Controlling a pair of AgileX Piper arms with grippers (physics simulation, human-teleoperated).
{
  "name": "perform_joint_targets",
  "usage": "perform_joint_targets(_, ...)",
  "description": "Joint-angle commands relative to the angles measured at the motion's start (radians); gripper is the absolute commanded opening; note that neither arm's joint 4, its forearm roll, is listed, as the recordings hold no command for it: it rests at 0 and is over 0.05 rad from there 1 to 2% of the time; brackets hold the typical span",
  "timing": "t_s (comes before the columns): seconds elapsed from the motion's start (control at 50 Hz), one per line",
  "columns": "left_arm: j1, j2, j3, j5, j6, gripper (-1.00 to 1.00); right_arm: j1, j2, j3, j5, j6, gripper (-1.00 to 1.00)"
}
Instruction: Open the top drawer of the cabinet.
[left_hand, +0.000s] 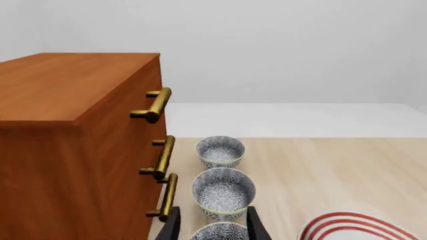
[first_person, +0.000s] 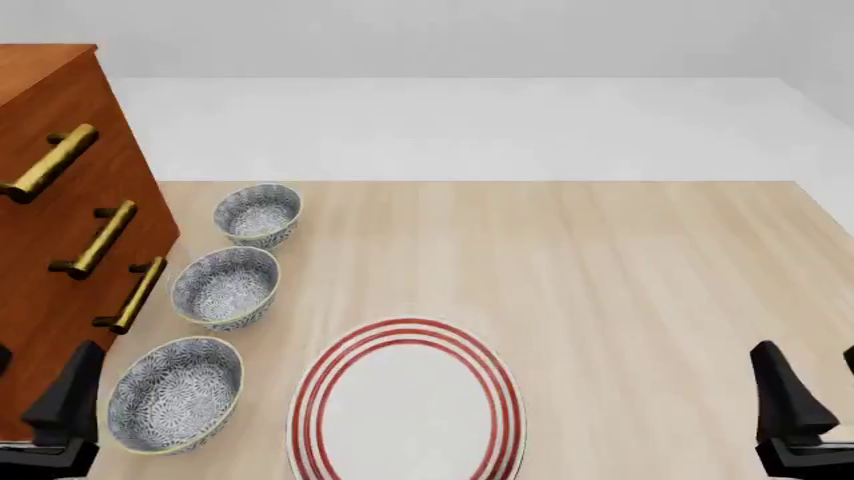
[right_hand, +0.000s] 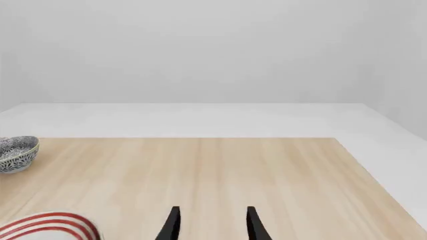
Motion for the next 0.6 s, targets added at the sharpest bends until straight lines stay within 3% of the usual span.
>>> perform_joint_targets(0.02, 0.025, 0.016, -0.006, 0.005, -0.005, 1.00, 0.000, 0.004, -0.003, -0.001, 0.000, 1.00)
perform_joint_targets(0.24, 0.059, -0.003, -0.053, 0.029, 0.084, 1.00, 0.000, 0.005, -0.003, -0.001, 0.000, 1.00)
perform_joint_targets(0.28, 0.066, -0.004, -0.055, 0.014, 0.141, 1.00, 0.000, 0.005, -0.003, -0.001, 0.000, 1.00)
perform_joint_targets(0.3, 0.077, -0.003, -0.060, 0.018, 0.127, 1.00, 0.000, 0.005, -0.003, -0.001, 0.000, 1.00)
perform_joint_targets(0.38, 0.073, -0.004, -0.075, 0.003, 0.208, 1.00, 0.000, 0.005, -0.003, -0.001, 0.000, 1.00)
perform_joint_targets(0.6, 0.088, -0.004, -0.090, -0.018, 0.312, 1.00, 0.000, 0.005, -0.003, -0.001, 0.000, 1.00)
